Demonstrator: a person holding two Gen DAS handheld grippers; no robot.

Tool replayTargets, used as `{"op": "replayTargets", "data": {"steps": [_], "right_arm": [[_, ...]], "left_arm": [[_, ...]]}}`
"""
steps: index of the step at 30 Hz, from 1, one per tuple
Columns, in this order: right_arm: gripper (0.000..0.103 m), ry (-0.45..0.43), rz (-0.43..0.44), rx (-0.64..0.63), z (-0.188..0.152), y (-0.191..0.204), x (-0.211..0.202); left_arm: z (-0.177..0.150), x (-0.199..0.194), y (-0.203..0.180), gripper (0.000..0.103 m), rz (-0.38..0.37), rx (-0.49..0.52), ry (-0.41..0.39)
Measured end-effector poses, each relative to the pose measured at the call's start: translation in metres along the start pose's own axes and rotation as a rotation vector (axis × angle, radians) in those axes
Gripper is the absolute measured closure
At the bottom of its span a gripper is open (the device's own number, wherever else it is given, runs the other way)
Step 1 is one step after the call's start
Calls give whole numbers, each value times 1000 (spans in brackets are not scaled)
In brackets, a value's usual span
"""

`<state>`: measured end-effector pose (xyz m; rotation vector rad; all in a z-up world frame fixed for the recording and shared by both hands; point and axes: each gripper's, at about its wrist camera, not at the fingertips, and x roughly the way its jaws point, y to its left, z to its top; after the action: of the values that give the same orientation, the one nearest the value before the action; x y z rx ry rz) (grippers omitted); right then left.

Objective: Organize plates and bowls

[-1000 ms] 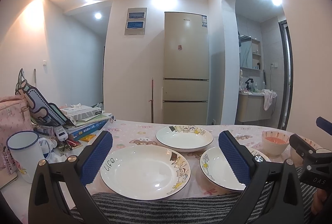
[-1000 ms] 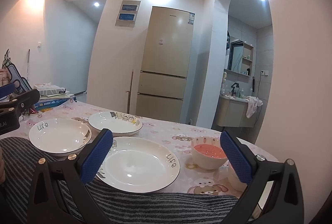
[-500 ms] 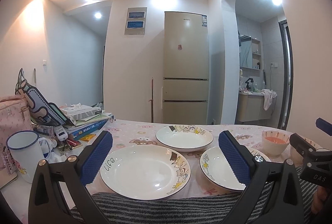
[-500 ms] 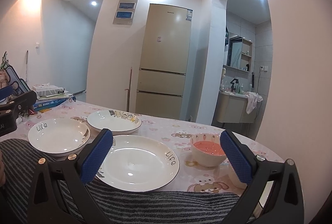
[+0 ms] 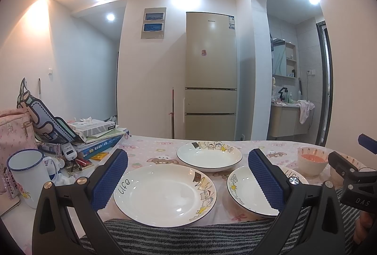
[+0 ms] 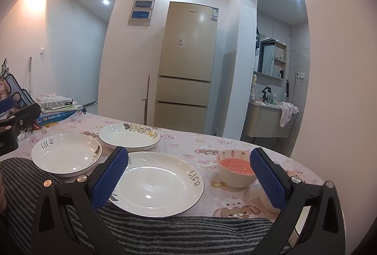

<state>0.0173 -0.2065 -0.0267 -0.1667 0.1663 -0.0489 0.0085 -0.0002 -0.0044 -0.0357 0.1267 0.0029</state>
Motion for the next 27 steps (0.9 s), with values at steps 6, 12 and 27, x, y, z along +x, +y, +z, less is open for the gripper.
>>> {"op": "replayTargets", "data": {"steps": [6,12,27], "right_arm": [[0,1,2,3,-1,-2,0],[0,-7,1,-13,-1,1,-2],[0,-17,7,6,1,-3,-5]], "left_arm": [[0,0,0,0,0,-1,-2],[0,0,0,0,0,-1,0],[0,1,2,0,-1,-3,5]]}}
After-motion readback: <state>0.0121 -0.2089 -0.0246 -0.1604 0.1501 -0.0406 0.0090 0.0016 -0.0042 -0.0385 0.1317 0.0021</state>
